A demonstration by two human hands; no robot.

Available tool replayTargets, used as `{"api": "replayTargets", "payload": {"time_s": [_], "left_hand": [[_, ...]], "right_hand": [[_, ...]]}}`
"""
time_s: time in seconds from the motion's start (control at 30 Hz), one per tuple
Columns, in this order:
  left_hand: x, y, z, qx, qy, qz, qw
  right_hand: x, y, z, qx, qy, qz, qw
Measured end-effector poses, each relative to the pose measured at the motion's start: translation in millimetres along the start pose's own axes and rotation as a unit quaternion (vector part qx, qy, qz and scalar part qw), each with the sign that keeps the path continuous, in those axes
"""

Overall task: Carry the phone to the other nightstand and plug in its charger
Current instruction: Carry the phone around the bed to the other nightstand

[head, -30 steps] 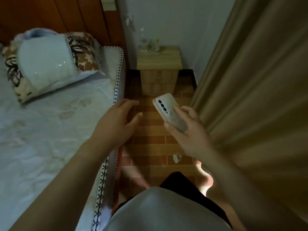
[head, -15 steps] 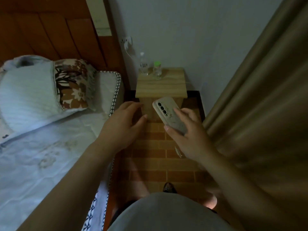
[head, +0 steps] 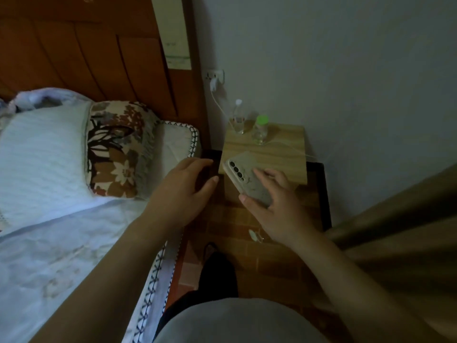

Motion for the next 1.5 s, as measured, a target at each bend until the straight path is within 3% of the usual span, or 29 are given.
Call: {"api": "replayTargets", "payload": {"time_s": [0.3,0.73,1.23,1.5], "left_hand": [[-153,28,39,0.000,-0.053,0.015,0.998],[-246,-25,47,0.026,-0.066,0.108,0.992],[-386,-161,-39,0.024,-0.028,0.163,0.986],[-421,-215,-74,0.021,-0.013,0.176,0.984]], "right_hand": [[-137,-5,9,0.062,-0.016,-0.010,0.998],[-201,16,-40,0.050,-0.084,-0.029,0.995],[-275,123,-202,0.061,-0.151,0.035,0.986],[-301,153,-267,0.088,-0.136,0.055,0.985]]}}
Point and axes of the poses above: each hand's wrist, its own x-axis away from the middle knuckle, its own y-axis out of the back of the hand, z = x × y, the point moved 6 cm from there along -x, towards the middle knuckle, and after that the axes turned 2 degrees about x, right-handed, at the moved point
